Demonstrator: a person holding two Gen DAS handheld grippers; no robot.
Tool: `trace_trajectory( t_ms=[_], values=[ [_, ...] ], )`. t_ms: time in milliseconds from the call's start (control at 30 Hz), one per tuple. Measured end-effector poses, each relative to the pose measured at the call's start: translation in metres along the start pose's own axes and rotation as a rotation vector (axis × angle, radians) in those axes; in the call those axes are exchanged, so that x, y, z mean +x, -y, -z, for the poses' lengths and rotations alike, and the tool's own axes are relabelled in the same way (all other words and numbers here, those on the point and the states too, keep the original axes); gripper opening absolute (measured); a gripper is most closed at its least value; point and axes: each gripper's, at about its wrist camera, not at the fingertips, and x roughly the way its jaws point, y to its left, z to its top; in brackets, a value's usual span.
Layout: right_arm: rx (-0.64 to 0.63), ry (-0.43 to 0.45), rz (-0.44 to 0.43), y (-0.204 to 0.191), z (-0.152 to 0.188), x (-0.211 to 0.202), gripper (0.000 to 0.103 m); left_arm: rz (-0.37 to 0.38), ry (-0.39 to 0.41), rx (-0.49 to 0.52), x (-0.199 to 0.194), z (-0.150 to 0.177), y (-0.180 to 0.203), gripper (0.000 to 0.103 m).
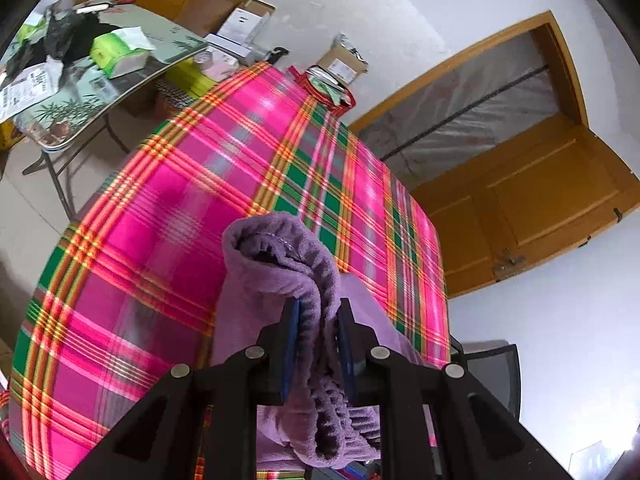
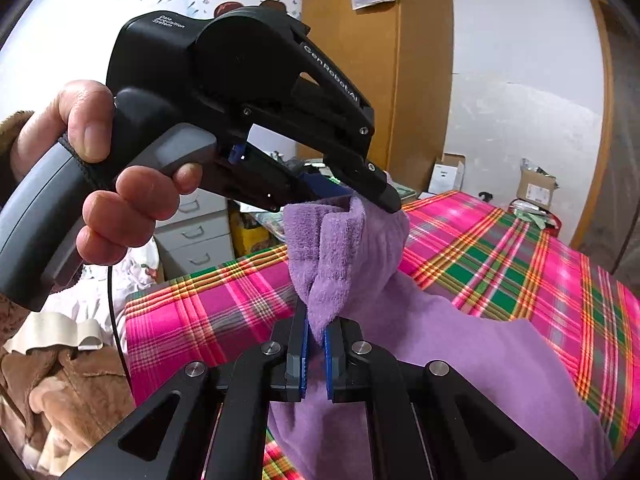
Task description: Fold clothes
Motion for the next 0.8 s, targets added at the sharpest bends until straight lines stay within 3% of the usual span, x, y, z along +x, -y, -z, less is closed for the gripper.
trace_trajectory(
  t_ms=[333, 800],
  values=[
    [0.033, 0.048, 0.046, 0.009, 0.006, -0.042, 0.006, 0.029, -0.022, 0.075, 0.009, 0.013, 0.044, 0.019],
    [0.088, 0.049, 0.104, 0.038, 0.028, -0.07, 0.006, 0.029, -0.094, 0.126, 0.044, 0.032, 0.086, 0.019]
  ],
)
